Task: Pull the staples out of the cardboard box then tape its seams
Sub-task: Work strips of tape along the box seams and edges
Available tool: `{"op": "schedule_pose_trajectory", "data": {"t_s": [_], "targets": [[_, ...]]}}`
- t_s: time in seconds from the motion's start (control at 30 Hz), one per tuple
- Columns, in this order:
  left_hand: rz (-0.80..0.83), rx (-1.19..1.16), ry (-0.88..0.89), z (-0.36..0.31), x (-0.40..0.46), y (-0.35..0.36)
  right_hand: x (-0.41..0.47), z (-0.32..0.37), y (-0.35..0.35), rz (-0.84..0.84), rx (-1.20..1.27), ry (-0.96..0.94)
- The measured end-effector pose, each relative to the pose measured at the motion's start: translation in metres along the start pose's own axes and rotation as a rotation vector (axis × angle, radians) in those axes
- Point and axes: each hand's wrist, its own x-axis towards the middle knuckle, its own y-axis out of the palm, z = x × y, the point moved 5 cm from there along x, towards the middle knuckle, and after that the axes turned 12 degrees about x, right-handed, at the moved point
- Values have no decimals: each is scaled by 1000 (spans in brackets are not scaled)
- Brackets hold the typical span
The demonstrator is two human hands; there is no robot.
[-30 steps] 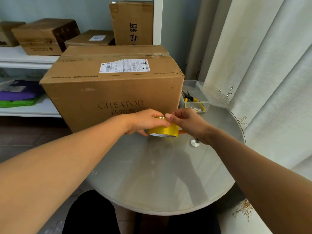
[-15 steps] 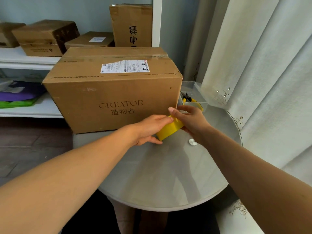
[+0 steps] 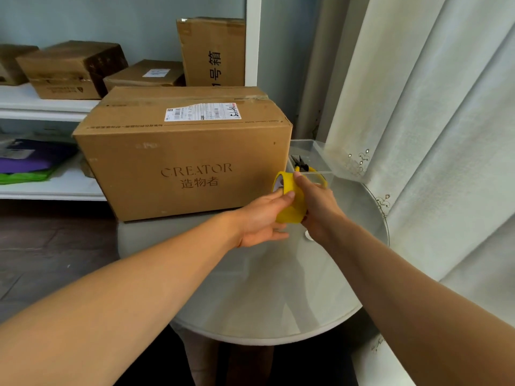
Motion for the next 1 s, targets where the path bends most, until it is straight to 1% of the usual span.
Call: {"op": "schedule_pose_trajectory", "data": {"t_s": [0.1, 0.17, 0.2, 0.23, 0.27, 0.33, 0.37, 0.4, 0.43, 0.5, 0.53, 0.6, 0.67, 0.7, 0.83, 0.87, 0.93, 0.97, 1.0], "targets": [[3, 118, -21, 0, -5, -2, 0, 5, 0, 29, -38, 28], [17, 336, -14, -2, -13, -6, -3, 11, -7, 25, -80, -7], [-10, 455, -2, -4, -16, -10, -5, 14, -10, 42, -66, -13], [-90, 540, 34, -7, -18, -17, -6, 15, -14, 78, -37, -4], [-218, 602, 89, -12, -20, -25, -9, 16, -16, 108, -19, 14], [-516, 771, 260, -24, -20, -41, -15, 14, -15, 190, -11, 75], [-611, 896, 343, -29, -18, -46, -18, 10, -11, 242, -10, 121], [-614, 1005, 394, -31, -13, -43, -21, 7, -8, 291, -20, 163], [-548, 1044, 414, -29, -6, -38, -22, 4, -6, 338, -15, 193], [-404, 935, 432, -24, 5, -28, -26, 4, -2, 421, 26, 227], [-392, 843, 447, -23, 9, -27, -28, 4, -2, 457, 34, 230], [-395, 567, 393, -19, 14, -31, -30, 6, -3, 532, 36, 228], [-337, 214, 305, -17, 20, -28, -30, 10, -7, 576, 13, 214], [-324, 129, 274, -16, 22, -27, -29, 10, -9, 598, 3, 207], [-348, 134, 272, -17, 23, -20, -28, 11, -14, 632, -6, 166], [-384, 203, 296, -16, 23, -22, -27, 11, -15, 624, -11, 152], [-490, 449, 360, -15, 22, -27, -27, 12, -15, 588, -41, 113], [-533, 523, 382, -15, 21, -28, -26, 13, -15, 557, -68, 87], [-566, 521, 385, -14, 19, -30, -26, 14, -15, 519, -114, 51]]}}
